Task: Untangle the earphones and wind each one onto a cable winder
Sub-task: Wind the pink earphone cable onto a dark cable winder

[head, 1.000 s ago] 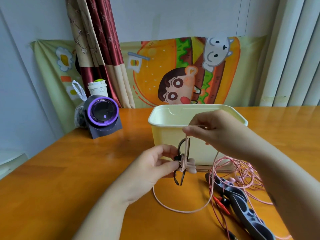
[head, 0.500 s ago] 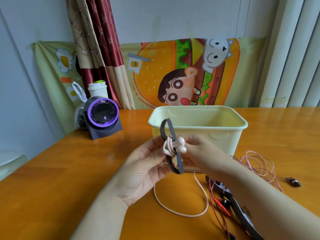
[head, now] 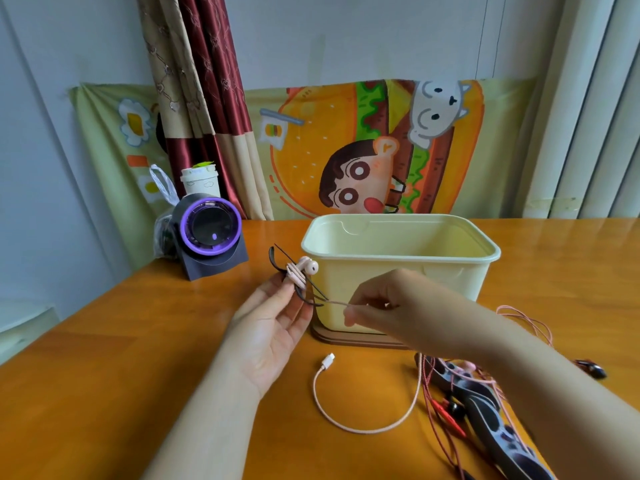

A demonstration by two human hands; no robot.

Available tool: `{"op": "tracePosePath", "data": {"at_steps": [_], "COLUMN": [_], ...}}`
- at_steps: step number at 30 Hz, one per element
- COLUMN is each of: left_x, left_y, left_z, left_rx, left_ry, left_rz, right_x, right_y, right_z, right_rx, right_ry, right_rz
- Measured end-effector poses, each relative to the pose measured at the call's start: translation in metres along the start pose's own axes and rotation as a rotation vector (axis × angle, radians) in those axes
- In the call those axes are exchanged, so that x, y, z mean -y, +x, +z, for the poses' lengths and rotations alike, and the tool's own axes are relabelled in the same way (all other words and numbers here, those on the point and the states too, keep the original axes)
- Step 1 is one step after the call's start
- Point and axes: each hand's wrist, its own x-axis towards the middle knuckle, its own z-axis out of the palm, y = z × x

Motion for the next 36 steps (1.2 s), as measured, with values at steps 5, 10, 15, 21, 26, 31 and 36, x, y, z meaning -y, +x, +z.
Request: {"op": "tracePosePath", "data": {"at_steps": [5,10,15,21,26,31,36], "left_x": [0.003,0.011,0.010,0.004,0.003,0.000,0.000], "left_y": [-0.001,-0.006,-0.009,-0.014,-0.012,-0.002,0.001], "left_z": [-0.002,0.001,0.000,0.002,0.001,-0.002,0.001], "left_rx": [0.182,0.367,0.503,0.571,0.621,0.490,0.187], "left_ry": [0.343,0.635,0.669,0.546,0.157,-0.051,-0.042], "left_rz": [0.120,0.090,0.007,-0.062,-0.132,-0.077,-0.009], "right_x": [0.009,0.006,-0.003,-0.013,-0.022,-0.013,-0.004], "right_y": [-0.006,-0.007,-0.002,0.006,0.013,0.011,0.006], "right_z": [-0.018,-0.028,-0.025,-0.014,0.020,0.026,0.015], "right_rx": [-0.136,-0.336,-0.392,-0.426,-0.183,-0.012,0.082], "right_ry": [0.052,0.065,0.132,0.290,0.596,0.599,0.281], "right_rz": [-0.018,-0.016,0.012,0.061,0.161,0.140,0.057]}}
